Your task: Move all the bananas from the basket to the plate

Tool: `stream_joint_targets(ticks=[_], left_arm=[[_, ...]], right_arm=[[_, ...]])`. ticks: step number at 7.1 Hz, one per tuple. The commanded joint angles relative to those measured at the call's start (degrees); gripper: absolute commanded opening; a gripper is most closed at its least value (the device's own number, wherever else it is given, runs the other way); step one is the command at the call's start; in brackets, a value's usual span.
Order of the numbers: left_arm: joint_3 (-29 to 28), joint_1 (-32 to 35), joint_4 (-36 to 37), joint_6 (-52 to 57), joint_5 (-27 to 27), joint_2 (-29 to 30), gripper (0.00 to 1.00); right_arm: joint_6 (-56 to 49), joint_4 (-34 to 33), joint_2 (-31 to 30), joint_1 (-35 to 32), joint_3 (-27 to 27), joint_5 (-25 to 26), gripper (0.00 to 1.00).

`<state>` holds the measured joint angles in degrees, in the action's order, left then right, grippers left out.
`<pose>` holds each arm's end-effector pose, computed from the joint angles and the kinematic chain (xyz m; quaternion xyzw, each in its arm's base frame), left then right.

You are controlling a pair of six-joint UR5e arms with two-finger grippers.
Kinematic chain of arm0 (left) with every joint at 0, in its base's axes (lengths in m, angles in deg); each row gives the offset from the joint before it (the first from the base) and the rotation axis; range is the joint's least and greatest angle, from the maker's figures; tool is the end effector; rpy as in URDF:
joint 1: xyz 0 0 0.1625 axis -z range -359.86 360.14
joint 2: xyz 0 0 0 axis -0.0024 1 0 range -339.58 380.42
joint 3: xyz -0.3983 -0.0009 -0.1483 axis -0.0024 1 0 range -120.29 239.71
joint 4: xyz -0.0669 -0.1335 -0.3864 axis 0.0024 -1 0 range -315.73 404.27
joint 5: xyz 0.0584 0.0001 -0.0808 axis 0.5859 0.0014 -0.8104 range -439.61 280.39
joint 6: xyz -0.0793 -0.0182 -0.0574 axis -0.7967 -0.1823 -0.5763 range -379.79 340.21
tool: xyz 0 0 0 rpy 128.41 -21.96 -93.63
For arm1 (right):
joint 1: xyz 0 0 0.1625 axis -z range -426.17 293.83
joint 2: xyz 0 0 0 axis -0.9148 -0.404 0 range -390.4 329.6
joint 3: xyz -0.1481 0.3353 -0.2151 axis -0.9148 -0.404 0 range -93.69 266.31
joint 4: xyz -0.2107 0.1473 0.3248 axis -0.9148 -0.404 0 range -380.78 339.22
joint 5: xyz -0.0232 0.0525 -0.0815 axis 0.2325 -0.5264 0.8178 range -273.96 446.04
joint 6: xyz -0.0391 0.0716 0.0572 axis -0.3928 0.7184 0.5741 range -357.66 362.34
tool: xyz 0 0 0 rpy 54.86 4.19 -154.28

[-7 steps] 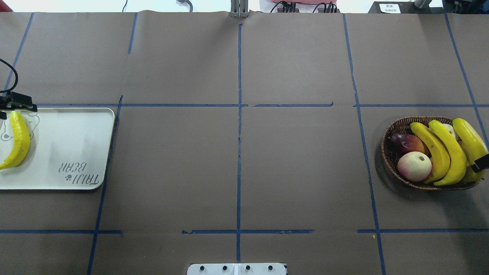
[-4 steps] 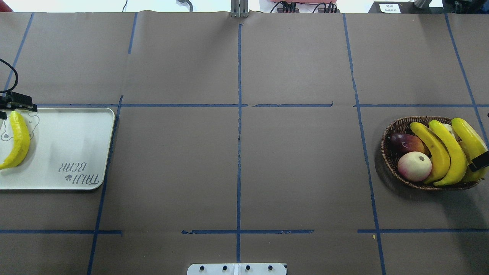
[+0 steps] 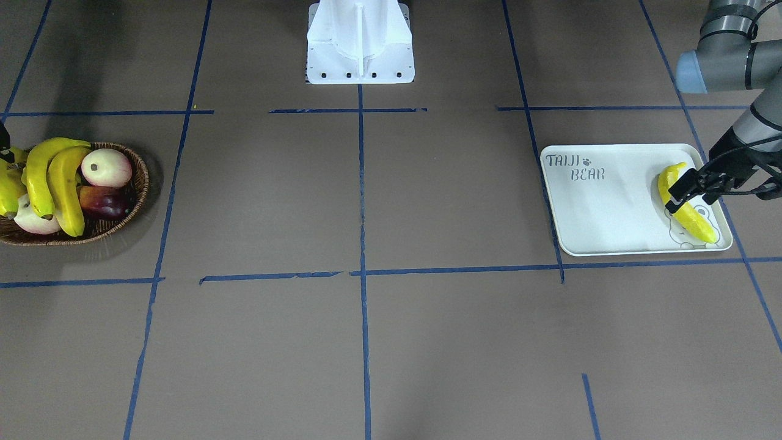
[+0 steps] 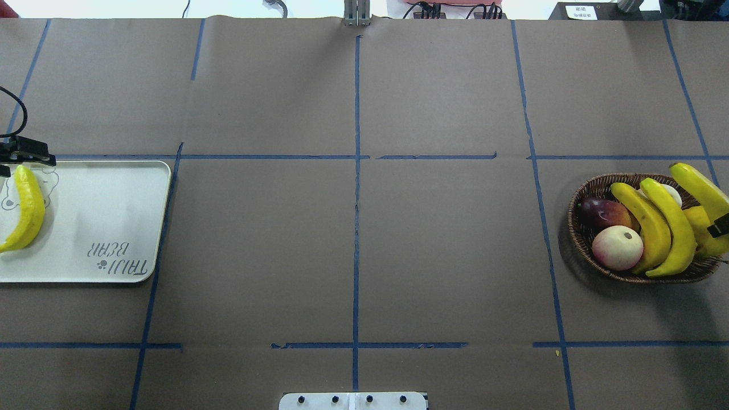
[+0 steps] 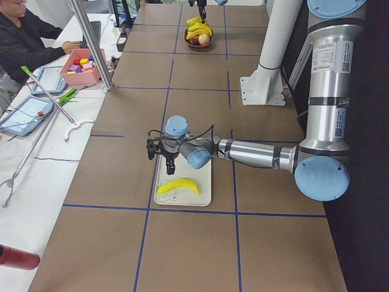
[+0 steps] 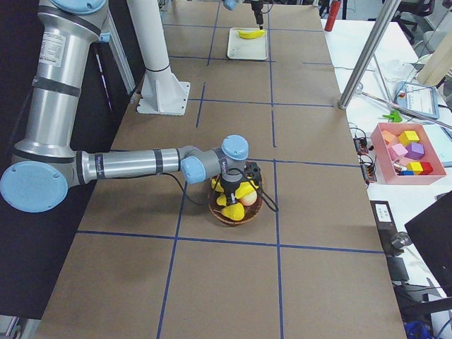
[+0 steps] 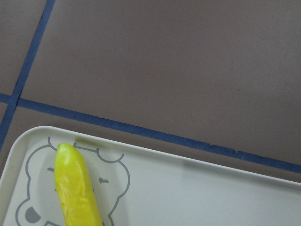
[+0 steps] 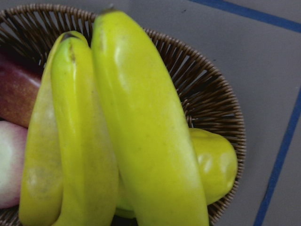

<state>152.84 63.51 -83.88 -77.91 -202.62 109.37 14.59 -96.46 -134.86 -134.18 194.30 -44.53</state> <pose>0.1598 -0.4951 0.5725 0.0637 0.4193 -0.1502 0.8931 -0.0876 -0.3997 0.5914 0.0383 -0.3702 -0.1322 0.9187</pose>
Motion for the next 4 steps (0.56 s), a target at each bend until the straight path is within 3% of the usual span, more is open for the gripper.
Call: stream_joint_targets(ticks=[1,3,4], left_arm=[[0.03,0.0,0.0,-0.07,-0.2,0.09,0.99],[0.38,-0.09,-0.09,-0.24,-0.47,0.35,0.99],[0.47,-0.35,-0.44,-5.46,-0.56,1.48,0.99]], right_arm=[[-5.97,-0.78,-3.99,-8.59,4.58,-0.39,0.0],[-5.59,-1.13,-1.3,-12.59,6.96,-5.62,0.0],[3.74,-1.66,4.21,-12.5,6.18,-14.1,0.0]])
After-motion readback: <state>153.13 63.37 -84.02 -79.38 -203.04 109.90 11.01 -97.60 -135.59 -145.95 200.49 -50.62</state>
